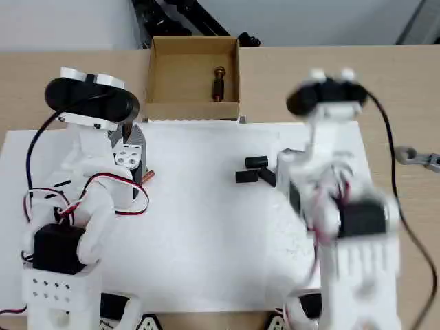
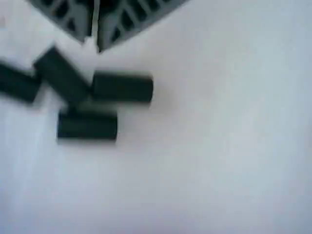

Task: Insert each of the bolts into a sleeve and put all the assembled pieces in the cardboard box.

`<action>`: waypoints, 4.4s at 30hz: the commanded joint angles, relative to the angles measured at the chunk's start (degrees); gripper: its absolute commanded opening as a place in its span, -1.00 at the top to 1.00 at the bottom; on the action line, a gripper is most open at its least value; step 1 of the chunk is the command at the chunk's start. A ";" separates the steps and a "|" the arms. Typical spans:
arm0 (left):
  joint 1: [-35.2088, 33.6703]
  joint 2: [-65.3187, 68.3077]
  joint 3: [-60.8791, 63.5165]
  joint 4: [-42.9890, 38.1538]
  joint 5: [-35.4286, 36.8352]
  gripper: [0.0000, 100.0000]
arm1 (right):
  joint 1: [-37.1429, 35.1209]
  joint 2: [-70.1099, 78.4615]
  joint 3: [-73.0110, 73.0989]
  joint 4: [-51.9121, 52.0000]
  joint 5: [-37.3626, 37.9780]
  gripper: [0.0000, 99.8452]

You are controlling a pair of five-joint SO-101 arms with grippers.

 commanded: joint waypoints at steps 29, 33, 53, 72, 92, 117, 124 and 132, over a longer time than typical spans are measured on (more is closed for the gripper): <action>-7.47 -0.53 4.09 -1.49 -4.31 0.99 | 7.78 52.09 -29.63 8.04 45.89 0.97; -7.47 -0.35 4.09 -1.49 -4.57 0.99 | 8.04 52.09 -29.89 7.69 59.34 1.00; -7.65 -0.53 5.76 -1.67 -4.66 0.99 | 6.20 55.69 -29.63 8.13 70.59 0.58; -7.65 -0.44 5.76 -1.49 -6.86 0.99 | 8.84 71.78 -29.71 -0.22 79.56 0.58; -7.65 -0.53 5.41 -1.41 -7.82 0.99 | 9.01 64.66 -29.89 0.13 73.05 0.98; -7.56 -0.53 1.80 0.09 -7.56 0.99 | 7.08 1.19 -29.54 7.69 21.98 0.98; -7.56 -0.53 1.80 0.18 -7.56 0.99 | 6.99 -6.90 -19.34 -1.71 15.21 0.98; -7.56 -0.53 1.80 1.76 -7.56 0.99 | 0.84 -23.16 2.73 -8.75 15.30 0.99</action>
